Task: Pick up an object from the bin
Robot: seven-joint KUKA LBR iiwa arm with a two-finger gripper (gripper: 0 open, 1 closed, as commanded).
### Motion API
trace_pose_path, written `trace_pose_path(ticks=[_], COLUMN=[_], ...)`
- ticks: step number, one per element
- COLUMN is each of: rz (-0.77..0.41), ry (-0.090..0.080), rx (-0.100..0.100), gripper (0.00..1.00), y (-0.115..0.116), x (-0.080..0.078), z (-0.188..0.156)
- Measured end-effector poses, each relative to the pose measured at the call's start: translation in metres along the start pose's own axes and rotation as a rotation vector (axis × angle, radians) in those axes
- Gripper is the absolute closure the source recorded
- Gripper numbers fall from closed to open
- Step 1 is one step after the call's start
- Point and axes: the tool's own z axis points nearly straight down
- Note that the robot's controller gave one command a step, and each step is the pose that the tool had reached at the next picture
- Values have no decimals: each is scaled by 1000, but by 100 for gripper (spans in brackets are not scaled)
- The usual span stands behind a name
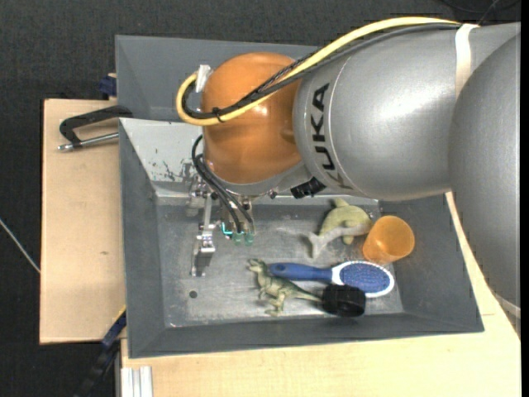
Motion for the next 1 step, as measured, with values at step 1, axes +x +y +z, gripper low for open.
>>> trace_pose_path(ticks=[1], rz=[-146], ry=[-11], rx=[-2], gripper=[0], y=[-59], x=[24], z=[136])
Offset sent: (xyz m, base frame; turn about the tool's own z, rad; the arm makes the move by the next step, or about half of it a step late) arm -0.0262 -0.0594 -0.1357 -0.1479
